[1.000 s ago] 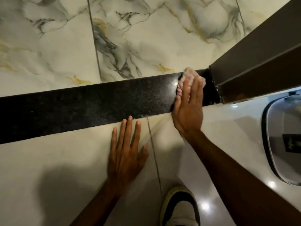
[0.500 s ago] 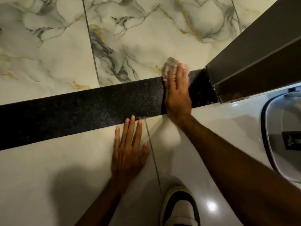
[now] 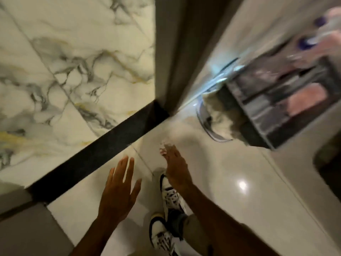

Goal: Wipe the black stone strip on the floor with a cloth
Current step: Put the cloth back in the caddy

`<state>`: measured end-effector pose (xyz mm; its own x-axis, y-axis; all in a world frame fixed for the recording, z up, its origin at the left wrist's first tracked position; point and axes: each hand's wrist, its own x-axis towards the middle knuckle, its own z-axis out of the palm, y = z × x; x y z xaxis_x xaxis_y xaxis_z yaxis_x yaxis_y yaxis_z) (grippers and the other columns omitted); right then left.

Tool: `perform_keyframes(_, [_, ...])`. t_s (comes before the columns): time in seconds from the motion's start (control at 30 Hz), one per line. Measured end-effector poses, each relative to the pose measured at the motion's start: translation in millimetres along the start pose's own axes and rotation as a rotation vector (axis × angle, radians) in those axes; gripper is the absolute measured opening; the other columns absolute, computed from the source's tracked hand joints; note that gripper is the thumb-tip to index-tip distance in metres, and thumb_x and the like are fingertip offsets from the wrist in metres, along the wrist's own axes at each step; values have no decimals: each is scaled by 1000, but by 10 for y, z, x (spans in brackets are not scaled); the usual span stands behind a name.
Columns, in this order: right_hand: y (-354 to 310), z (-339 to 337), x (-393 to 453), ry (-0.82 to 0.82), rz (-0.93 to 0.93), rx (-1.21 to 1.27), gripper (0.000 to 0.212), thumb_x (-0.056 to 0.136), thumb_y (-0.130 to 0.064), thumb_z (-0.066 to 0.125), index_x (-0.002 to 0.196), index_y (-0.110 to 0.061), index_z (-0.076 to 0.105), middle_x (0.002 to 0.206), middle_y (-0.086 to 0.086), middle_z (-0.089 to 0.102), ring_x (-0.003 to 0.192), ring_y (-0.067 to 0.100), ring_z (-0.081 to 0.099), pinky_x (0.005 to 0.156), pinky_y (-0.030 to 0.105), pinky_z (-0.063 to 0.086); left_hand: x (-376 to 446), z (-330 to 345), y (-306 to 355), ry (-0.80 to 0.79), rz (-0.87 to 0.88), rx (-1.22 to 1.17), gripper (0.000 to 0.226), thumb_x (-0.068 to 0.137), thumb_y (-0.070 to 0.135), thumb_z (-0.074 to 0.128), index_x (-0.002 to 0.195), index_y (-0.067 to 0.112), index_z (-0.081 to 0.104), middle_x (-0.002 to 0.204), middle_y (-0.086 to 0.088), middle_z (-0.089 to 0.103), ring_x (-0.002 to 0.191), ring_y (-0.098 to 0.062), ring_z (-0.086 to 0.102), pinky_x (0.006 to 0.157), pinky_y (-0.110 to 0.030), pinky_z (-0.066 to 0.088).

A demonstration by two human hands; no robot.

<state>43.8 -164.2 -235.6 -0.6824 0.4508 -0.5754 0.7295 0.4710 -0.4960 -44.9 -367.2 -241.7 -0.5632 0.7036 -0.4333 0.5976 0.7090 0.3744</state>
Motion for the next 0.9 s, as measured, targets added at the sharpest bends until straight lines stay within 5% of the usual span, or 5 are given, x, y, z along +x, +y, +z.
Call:
perform_keyframes(0.13, [-189, -1065, -784, 273, 28, 166, 68, 105, -10, 62, 167, -20, 33, 177, 2, 31, 161, 14, 36, 130, 31, 40, -27, -928, 1030, -52, 199, 31, 85, 109, 69, 5, 169, 13, 25, 177, -14, 26, 165, -34, 27, 134, -54, 23])
perform_keyframes(0.23, [-212, -1932, -1206, 516, 165, 513, 60, 106, -48, 59, 159, -24, 44, 142, 11, 65, 106, 10, 72, 84, 28, 66, 119, -1356, 1764, -63, 317, 46, 83, 108, 68, 3, 170, 16, 21, 178, -13, 24, 166, -32, 21, 136, -52, 18])
perform_keyframes(0.37, [257, -2655, -1300, 888, 374, 524, 56, 99, -2, 62, 154, -3, 52, 162, 17, 51, 152, 34, 48, 126, 50, 43, 566, -1493, 2618, -106, 467, 114, 78, 111, 62, 9, 169, 14, 26, 178, -15, 28, 166, -31, 21, 135, -50, 16])
perform_keyframes(0.63, [1207, -2888, -262, 593, 644, 574, 83, 103, -21, 69, 169, -14, 21, 180, 11, 13, 166, 34, 21, 130, 59, 38, 1433, -1032, 3348, -179, 580, 310, 88, 110, 65, 4, 169, 6, 31, 178, -19, 27, 167, -36, 24, 136, -59, 21])
perform_keyframes(0.9, [1542, -2650, 179, 472, 548, 523, 88, 109, -34, 54, 170, -3, -2, 180, 19, -6, 169, 34, -8, 139, 49, -4, 1982, -612, 3078, -143, 589, 512, 87, 108, 68, 27, 175, 17, 7, 184, -15, 2, 170, -34, -1, 135, -59, -3])
